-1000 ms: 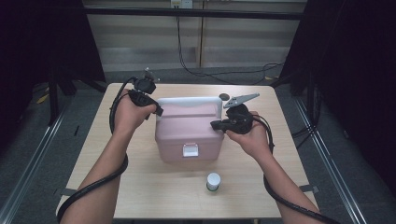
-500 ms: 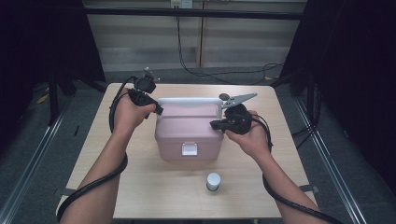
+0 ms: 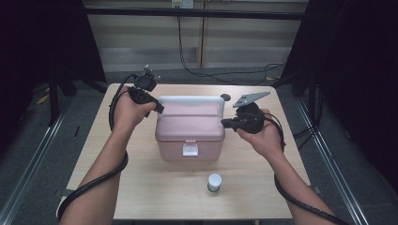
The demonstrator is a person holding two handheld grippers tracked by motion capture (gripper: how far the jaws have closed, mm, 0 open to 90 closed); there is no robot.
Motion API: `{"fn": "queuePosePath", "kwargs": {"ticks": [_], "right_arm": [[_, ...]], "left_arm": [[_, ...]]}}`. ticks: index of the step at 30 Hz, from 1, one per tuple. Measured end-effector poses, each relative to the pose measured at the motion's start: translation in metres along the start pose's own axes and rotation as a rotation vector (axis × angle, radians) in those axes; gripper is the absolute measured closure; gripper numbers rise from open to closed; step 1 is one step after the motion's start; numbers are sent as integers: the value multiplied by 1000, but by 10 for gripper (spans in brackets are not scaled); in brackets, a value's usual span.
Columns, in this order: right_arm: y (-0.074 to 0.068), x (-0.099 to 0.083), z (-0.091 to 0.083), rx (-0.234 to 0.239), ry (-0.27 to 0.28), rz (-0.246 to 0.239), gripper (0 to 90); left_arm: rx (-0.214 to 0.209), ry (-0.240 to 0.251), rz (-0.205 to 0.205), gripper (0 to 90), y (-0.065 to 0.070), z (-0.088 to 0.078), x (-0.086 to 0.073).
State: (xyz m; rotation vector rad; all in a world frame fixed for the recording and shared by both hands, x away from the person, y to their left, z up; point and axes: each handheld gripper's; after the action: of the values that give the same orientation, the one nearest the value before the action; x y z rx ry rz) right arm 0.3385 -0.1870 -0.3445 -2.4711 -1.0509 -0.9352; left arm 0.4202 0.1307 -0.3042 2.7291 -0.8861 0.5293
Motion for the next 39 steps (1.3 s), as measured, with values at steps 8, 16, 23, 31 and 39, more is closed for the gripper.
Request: {"fn": "queuePosePath", "kwargs": {"ticks": [8,16,23,31,39], "right_arm": [[9,-12,-6,5,0,20,900],[11,-18,-2,9,-22,21,900],[11,-21,2,17,-38,21,900],[11,-25,9,32,-51,25,900],[10,-25,15,48,-52,26,900]], "left_arm": [[-6,17,-5,729,-1,-4,3],[-16,23,-16,729,-3,-6,5],[-28,27,-16,729,-6,-8,7],[-34,29,-29,729,-8,-9,12],[-34,35,-28,728,-9,-12,15]]}}
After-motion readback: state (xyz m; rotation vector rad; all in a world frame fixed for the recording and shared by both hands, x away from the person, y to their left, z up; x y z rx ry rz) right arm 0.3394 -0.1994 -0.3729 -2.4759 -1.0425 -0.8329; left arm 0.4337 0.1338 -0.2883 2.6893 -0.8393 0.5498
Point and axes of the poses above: each handheld gripper's, and its own axes: z roughly forward along the jaws, x roughly out of its top, y roughly to its right, and after that the axes turned 6 degrees about -y, right-handed
